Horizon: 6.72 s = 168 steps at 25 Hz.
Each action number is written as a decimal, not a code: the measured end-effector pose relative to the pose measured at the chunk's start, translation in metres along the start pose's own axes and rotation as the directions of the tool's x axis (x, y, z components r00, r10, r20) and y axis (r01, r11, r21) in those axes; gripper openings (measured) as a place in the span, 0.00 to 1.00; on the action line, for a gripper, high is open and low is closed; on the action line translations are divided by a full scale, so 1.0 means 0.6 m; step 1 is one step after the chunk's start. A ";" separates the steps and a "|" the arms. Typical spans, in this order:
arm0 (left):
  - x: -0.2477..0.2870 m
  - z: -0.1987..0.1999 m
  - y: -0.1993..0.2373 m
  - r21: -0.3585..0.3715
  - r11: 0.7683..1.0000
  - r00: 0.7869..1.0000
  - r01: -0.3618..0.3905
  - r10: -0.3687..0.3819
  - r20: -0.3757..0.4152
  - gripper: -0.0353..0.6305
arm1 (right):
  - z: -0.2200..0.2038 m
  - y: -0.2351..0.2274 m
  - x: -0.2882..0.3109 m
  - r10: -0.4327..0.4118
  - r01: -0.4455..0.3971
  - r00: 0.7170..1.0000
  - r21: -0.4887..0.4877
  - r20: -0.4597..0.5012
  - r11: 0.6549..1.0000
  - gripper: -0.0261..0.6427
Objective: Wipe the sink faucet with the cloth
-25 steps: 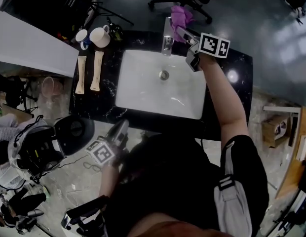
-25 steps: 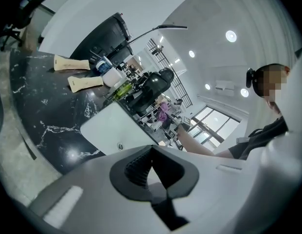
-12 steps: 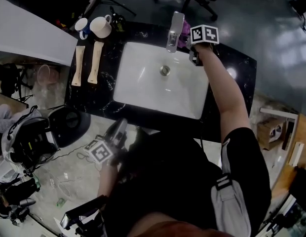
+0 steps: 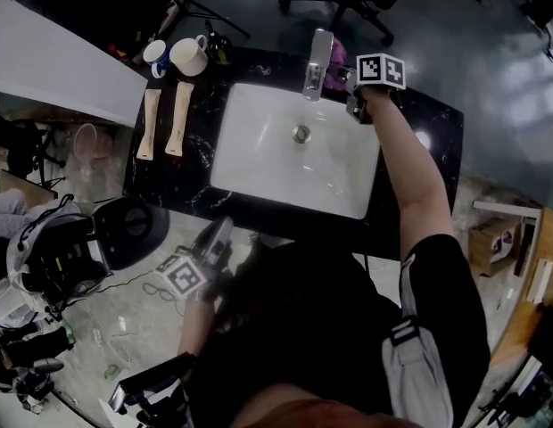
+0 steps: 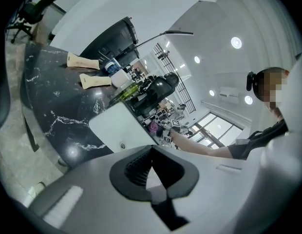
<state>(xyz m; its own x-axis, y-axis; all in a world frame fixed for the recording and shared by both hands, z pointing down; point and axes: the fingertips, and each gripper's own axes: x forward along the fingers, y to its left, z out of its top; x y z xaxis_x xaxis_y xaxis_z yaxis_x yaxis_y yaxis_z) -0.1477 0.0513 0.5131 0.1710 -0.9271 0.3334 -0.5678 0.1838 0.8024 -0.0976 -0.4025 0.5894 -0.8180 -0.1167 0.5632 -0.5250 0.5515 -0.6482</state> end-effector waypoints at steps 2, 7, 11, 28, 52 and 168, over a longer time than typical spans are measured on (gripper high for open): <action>0.001 0.001 -0.003 0.007 1.000 1.000 0.004 -0.004 -0.008 0.05 | 0.045 0.044 -0.041 0.161 -0.165 0.980 0.024 0.120 0.986 0.18; 0.009 -0.007 -0.017 0.016 1.000 1.000 -0.001 0.001 -0.022 0.05 | 0.155 0.125 -0.124 0.329 -0.341 0.917 0.017 0.224 0.940 0.18; 0.011 -0.016 -0.026 0.002 1.000 1.000 -0.023 0.023 -0.016 0.05 | 0.220 0.146 -0.108 0.398 -0.406 0.892 -0.007 0.214 0.914 0.18; -0.043 -0.081 0.002 -0.110 0.978 0.979 -0.179 0.188 0.077 0.05 | 0.085 0.001 0.082 0.230 -0.216 0.925 0.082 -0.301 0.973 0.18; 0.014 -0.001 -0.024 0.031 0.999 0.999 0.027 -0.026 -0.036 0.05 | 0.052 0.123 -0.182 0.235 -0.176 0.944 -0.249 0.230 0.952 0.18; 0.572 0.259 -0.268 0.872 0.178 0.877 0.456 0.080 -0.474 0.18 | -0.462 0.241 -0.470 -0.247 0.197 0.816 0.149 0.522 0.969 0.06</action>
<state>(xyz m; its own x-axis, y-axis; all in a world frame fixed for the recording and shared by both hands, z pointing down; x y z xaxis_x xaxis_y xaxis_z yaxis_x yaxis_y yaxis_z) -0.1227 -0.3474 0.4215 0.4864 -0.6431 0.5915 -0.7255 -0.6745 -0.1367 0.1224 -0.0610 0.4786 -0.6610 -0.6627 0.3521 -0.7052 0.3882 -0.5933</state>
